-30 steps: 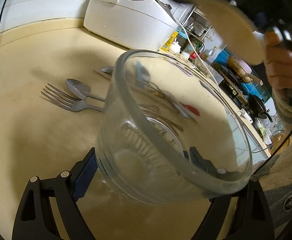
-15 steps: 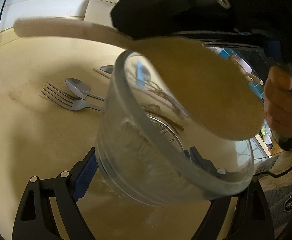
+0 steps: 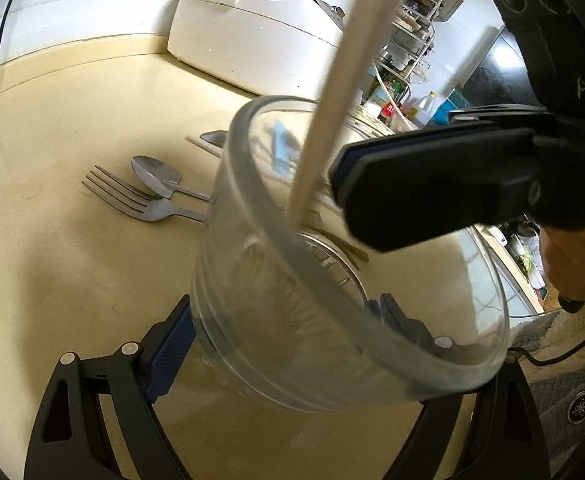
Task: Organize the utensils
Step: 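Lift the white plastic spoon and lower it handle-first into the held glass, then grasp the wooden-handled fork with the right tool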
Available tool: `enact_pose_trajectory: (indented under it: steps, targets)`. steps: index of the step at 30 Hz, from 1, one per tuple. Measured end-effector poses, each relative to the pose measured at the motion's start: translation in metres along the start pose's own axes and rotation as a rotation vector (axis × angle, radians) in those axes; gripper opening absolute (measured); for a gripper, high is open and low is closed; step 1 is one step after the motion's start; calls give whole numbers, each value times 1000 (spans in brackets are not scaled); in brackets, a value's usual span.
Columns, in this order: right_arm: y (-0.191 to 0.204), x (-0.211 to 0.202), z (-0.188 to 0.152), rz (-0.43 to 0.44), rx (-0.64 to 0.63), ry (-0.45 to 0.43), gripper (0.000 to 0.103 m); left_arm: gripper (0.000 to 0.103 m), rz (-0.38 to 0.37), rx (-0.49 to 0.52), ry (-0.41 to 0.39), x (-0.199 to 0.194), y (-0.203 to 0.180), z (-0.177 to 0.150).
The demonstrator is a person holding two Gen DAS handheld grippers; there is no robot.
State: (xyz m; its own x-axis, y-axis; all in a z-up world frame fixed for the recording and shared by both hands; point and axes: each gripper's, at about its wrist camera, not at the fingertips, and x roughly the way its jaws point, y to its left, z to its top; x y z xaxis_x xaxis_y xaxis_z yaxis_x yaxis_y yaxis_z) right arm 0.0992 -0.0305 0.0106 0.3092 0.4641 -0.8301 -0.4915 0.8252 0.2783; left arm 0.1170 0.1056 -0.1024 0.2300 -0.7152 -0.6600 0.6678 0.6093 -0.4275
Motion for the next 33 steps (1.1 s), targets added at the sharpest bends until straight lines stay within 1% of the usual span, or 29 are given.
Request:
enact_pose_trajectory:
  steps: [2, 5, 8, 10, 13, 15, 19, 23, 26, 29, 31, 33]
  targets:
    - [-1, -10, 3, 9, 5, -14, 8, 90, 0, 0, 0, 0, 0, 0]
    - [-7, -30, 9, -4, 10, -42, 8, 90, 0, 0, 0, 0, 0, 0]
    - [-29, -45, 14, -31, 44, -70, 9, 90, 0, 0, 0, 0, 0, 0]
    - [-53, -47, 16, -54, 89, -55, 12, 90, 0, 0, 0, 0, 0, 0]
    - [-84, -46, 13, -39, 153, -24, 13, 90, 0, 0, 0, 0, 0, 0]
    - [-101, -44, 9, -63, 182, -10, 15, 90, 0, -1, 0, 0, 0, 0]
    - [-120, -36, 3, -103, 198, 22, 17, 90, 1, -1, 0, 0, 0, 0]
    - [-116, -7, 2, -79, 151, 97, 17, 90, 1, -1, 0, 0, 0, 0]
    - [-100, 21, 3, -36, 71, 149, 17, 90, 0, -1, 0, 0, 0, 0]
    - [-85, 51, 9, -66, -36, 199, 16, 90, 1, -2, 0, 0, 0, 0]
    - [-85, 65, 15, -101, -82, 224, 15, 90, 0, -5, -2, -1, 2, 0]
    - [-86, 76, 20, -100, -118, 250, 16, 90, 1, -5, -2, -1, 0, 0]
